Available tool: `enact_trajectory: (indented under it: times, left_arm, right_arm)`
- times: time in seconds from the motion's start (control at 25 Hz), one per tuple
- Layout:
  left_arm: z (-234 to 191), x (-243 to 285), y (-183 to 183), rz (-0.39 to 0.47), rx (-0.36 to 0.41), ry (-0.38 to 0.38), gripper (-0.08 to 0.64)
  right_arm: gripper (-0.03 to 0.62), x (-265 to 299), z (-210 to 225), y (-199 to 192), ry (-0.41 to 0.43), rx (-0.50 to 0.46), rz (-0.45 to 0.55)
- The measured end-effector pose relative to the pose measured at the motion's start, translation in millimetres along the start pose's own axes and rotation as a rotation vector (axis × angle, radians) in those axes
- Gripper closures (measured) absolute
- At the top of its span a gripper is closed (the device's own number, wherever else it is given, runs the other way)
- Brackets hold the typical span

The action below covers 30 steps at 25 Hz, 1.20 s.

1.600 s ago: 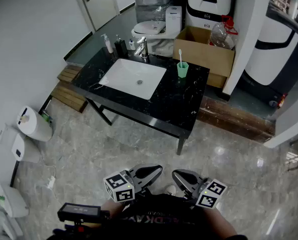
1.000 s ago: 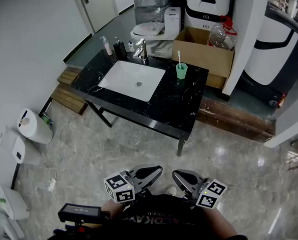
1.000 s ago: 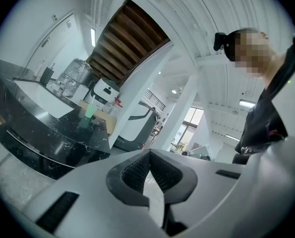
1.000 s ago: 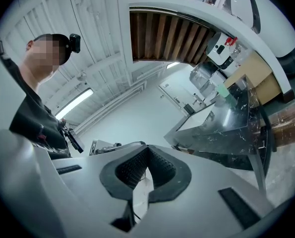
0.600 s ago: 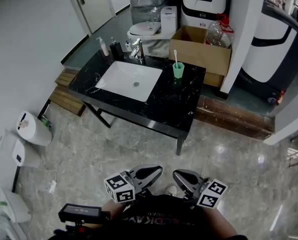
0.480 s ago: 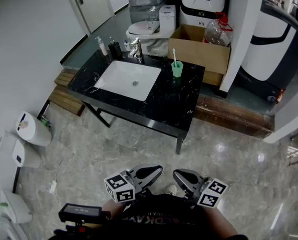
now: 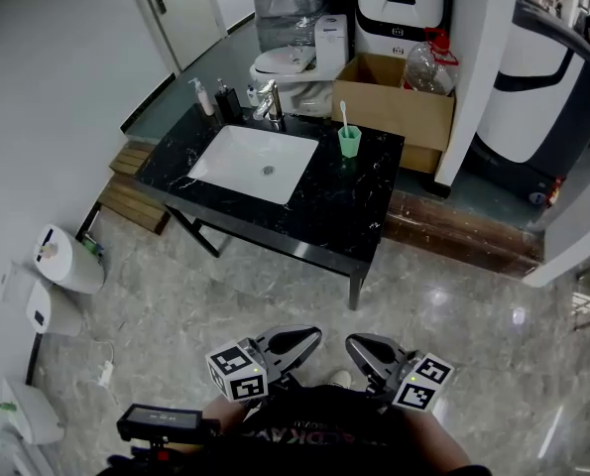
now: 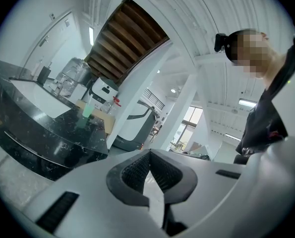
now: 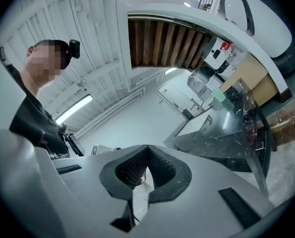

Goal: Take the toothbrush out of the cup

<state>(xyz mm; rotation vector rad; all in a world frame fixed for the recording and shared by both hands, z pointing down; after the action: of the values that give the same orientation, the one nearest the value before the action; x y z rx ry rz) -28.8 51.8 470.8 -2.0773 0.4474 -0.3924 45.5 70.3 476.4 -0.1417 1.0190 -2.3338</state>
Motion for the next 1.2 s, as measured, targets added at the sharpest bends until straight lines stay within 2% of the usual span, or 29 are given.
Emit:
enact_trajectory:
  times: [0.72,1.2]
  left_arm:
    - [0,15,1,-0.011,0.004,0.021,0.552]
    - [-1,53,9,-0.029,0.015,-0.013,0.552]
  right_arm:
    - [0.581,-17,13,10,-0.004,0.03,0.036]
    - [0.581,-34,27,31,-0.028,0.034,0.086]
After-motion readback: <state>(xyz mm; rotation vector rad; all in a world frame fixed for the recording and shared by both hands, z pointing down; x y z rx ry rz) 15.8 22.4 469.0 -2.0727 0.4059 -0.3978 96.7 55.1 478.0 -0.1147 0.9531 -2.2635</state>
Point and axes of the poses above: the fingertips, and each gripper's own axes: x forward along the fingers, z to its right, y out of its top, the point moved 1 cm from there along -x, backward along the fingers, and after that the axes turned 3 degrees about z, right-handed, at the moved point
